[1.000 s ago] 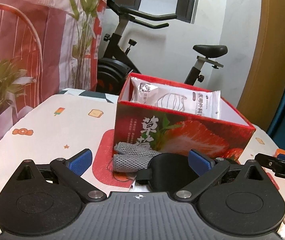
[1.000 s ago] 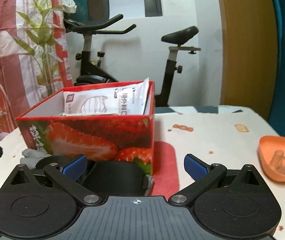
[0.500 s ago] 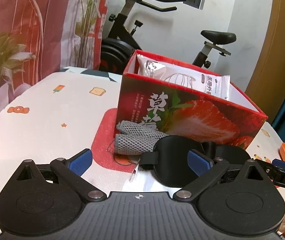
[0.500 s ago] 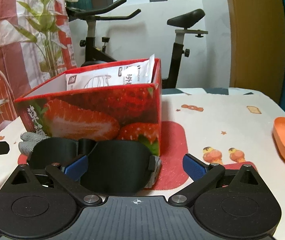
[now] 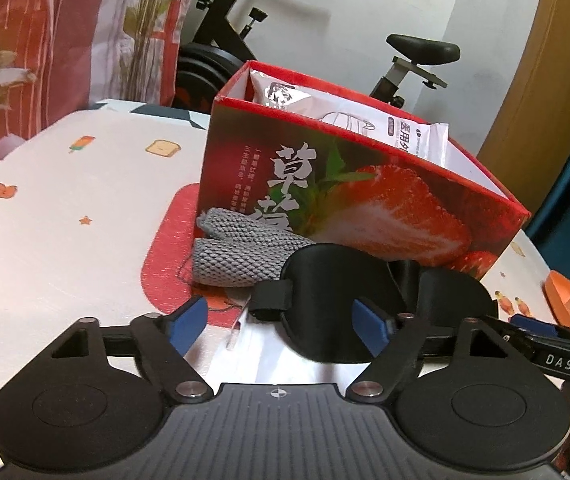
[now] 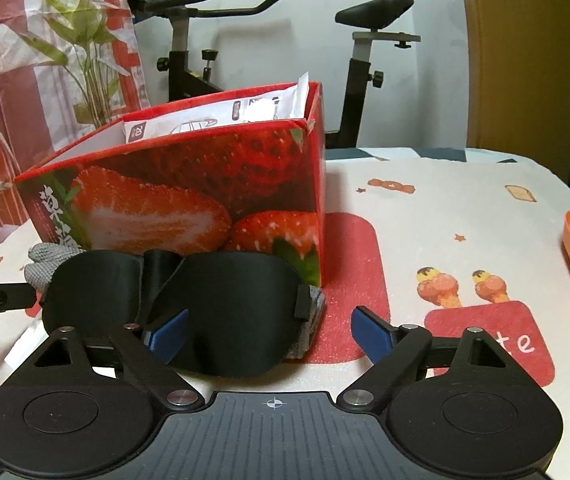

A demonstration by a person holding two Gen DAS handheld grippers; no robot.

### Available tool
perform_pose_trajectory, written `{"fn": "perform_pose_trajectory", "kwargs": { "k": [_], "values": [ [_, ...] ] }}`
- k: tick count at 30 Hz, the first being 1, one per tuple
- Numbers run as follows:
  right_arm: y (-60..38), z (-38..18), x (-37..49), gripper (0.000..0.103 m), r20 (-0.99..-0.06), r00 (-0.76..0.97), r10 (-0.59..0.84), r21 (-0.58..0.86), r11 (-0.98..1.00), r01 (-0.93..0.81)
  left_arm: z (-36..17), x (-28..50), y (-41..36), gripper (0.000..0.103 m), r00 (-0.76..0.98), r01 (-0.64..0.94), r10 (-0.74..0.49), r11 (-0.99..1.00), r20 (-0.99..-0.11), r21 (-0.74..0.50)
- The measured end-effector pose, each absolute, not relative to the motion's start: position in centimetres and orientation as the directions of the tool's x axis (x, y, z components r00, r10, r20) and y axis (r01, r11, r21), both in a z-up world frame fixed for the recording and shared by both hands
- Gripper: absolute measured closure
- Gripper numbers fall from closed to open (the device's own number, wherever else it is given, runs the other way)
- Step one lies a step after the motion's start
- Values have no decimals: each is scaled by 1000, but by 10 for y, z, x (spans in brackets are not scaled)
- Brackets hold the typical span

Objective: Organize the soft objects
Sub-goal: 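Close the right gripper on the black eye mask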

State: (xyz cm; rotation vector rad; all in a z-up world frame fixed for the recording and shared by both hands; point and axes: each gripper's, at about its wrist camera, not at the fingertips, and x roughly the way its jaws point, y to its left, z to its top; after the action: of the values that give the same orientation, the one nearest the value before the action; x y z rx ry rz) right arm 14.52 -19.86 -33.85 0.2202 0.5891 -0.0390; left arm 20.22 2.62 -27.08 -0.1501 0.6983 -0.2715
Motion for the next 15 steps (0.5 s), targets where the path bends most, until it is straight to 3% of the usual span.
{"fn": "perform_pose_trajectory", "kwargs": {
  "k": [15],
  "values": [
    [-207,-347,171,21,-577,813,71,246,965,90,-291,236,13,26,671,218,-355,933,-651,-285]
  ]
}}
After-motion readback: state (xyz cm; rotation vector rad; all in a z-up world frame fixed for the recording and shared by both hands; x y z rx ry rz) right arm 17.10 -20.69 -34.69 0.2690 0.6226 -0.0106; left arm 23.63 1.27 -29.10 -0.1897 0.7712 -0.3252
